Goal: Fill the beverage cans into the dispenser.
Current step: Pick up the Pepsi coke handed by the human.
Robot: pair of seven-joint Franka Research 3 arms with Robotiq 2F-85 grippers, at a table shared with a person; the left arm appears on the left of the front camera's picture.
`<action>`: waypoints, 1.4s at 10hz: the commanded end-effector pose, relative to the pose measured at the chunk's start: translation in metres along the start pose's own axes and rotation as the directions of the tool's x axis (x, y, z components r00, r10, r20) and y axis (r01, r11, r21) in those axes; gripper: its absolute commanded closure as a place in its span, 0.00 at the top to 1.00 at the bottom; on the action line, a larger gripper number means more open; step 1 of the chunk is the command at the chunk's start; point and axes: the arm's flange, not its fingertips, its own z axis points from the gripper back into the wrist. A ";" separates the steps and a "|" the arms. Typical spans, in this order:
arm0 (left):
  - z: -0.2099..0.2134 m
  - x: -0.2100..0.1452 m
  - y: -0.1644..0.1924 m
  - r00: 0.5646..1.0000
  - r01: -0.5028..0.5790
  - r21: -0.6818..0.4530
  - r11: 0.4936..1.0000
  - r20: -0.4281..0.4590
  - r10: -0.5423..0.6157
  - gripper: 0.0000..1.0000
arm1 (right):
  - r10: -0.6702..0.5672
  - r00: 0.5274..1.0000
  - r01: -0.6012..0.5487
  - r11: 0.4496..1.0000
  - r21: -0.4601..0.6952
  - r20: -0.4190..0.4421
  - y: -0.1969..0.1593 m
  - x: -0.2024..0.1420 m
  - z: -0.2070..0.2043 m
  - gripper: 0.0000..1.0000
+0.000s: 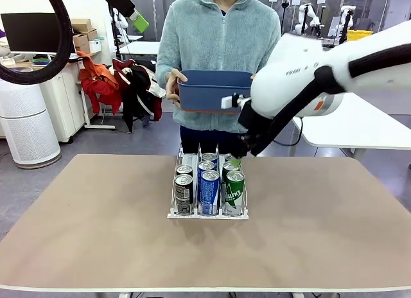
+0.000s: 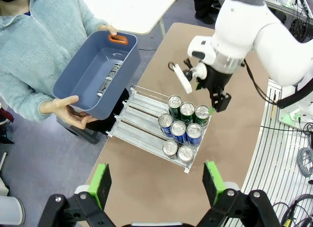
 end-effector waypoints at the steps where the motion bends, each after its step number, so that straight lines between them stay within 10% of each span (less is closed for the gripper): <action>1: -0.001 -0.002 0.001 1.000 0.003 -0.011 1.000 0.022 -0.003 1.00 | 0.037 0.998 -0.039 0.999 0.038 0.051 -0.020 -0.003 0.038 1.00; 7: -0.001 -0.002 0.001 1.000 0.003 -0.011 1.000 0.022 -0.003 1.00 | 0.105 0.989 -0.123 0.973 0.197 0.103 -0.061 0.001 0.172 1.00; 13: -0.001 -0.002 0.001 1.000 0.003 -0.011 1.000 0.022 -0.003 1.00 | 0.113 0.945 -0.135 0.989 0.053 0.307 -0.054 -0.010 0.281 1.00; 14: -0.001 -0.002 0.001 1.000 0.003 -0.011 1.000 0.022 -0.003 1.00 | 0.124 0.963 -0.142 0.988 0.057 0.239 -0.055 -0.001 0.268 1.00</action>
